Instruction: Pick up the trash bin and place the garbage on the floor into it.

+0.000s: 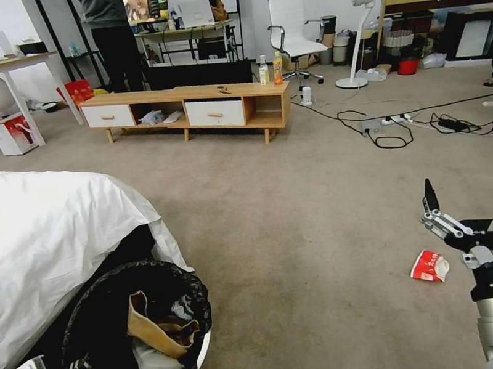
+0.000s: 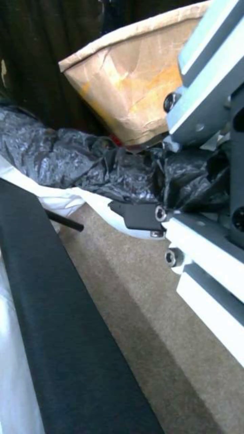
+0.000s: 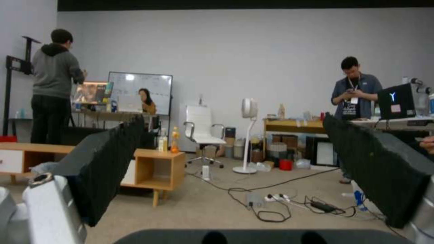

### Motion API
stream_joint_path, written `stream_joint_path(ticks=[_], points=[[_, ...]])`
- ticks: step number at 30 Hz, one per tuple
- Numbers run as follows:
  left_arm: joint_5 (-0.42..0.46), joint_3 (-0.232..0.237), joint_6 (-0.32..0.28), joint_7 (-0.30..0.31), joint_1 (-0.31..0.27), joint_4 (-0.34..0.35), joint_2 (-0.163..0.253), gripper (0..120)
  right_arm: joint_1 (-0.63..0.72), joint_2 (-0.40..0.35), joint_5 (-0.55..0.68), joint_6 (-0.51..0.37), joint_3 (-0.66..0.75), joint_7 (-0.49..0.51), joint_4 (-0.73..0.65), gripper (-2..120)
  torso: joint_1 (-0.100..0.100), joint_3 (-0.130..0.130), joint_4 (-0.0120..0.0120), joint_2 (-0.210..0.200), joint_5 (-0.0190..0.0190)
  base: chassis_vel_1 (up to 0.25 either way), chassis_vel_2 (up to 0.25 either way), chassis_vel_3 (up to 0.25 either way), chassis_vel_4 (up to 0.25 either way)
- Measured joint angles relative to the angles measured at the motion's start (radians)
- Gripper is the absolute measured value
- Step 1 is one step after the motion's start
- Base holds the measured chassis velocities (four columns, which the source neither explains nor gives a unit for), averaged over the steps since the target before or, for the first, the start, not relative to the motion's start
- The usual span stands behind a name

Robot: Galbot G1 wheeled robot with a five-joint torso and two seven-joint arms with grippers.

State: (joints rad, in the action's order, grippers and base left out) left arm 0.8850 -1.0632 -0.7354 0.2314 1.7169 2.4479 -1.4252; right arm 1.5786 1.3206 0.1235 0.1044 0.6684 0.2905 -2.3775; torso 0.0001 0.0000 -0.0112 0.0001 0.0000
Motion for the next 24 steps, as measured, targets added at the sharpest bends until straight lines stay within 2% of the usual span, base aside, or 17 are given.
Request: stream_joint_path(ticks=[13,24], points=[[-0.008,-0.002,0.0,-0.015,-0.009,-0.014,0.002,1,0.008,-0.001,-0.006,0.017,0.0,-0.003,0.018,99,0.0,0.0,0.0001,0.0,0.0,-0.003,-0.005,-0.003,-0.004],[-0.007,-0.002,0.0,-0.015,-0.011,-0.018,0.003,1,0.013,-0.003,-0.006,0.021,0.0,-0.004,0.023,99,0.0,0.0,-0.0001,0.0,0.0,-0.098,-0.082,-0.075,-0.078]])
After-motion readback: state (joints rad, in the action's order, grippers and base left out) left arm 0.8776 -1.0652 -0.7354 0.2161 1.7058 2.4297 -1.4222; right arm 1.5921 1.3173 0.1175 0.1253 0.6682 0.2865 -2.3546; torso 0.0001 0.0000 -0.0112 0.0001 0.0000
